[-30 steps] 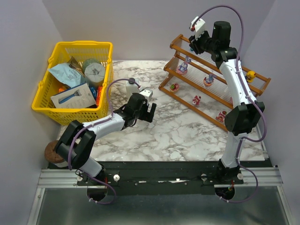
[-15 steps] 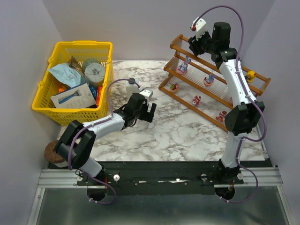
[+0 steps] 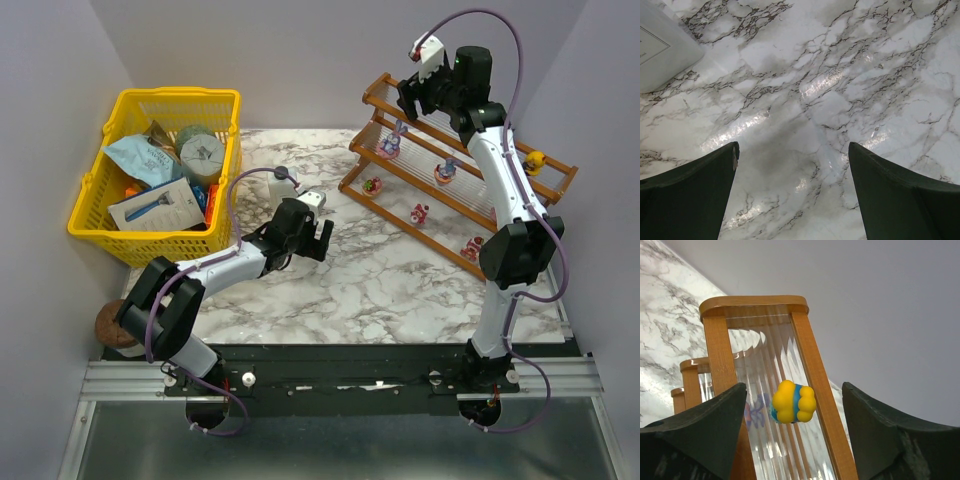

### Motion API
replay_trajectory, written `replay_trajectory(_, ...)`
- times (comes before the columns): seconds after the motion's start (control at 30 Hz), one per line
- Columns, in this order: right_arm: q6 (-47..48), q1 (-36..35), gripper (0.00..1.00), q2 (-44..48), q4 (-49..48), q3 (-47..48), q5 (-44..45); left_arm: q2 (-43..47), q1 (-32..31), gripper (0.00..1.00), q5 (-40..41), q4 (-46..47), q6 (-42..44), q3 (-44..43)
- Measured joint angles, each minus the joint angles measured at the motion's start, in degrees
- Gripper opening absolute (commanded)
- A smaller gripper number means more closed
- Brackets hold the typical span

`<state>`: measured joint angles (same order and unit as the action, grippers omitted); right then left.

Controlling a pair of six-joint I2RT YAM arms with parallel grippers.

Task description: Place and organize the plastic toys onto the shelf

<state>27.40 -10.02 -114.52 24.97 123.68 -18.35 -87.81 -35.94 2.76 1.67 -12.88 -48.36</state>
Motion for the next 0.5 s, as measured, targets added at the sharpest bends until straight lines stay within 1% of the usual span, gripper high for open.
replay_trajectory(0.03, -0.4, 0.0, 0.90, 0.0, 0.0, 0.0, 0.0, 0.0, 0.0, 0.99, 0.0, 0.0, 0.0, 0.0)
replay_trajectory(0.1, -1.2, 0.0, 0.94, 0.0, -0.1, 0.0, 0.0, 0.0, 0.0, 0.99, 0.0, 0.0, 0.0, 0.0)
replay_trajectory(0.13, -1.5, 0.0, 1.00, 0.1, -0.1, 0.0, 0.0, 0.0, 0.0, 0.99, 0.0, 0.0, 0.0, 0.0)
replay_trajectory(0.3, -4.9, 0.0, 1.00, 1.4, -1.7, -1.0, 1.1, 0.1, 0.0, 0.99, 0.0, 0.0, 0.0, 0.0)
replay_trajectory(0.5, -12.6, 0.0, 1.00, 7.1, -4.2, -4.1, 5.7, 1.6, 0.0, 0.99, 0.0, -1.9, 0.0, -1.2)
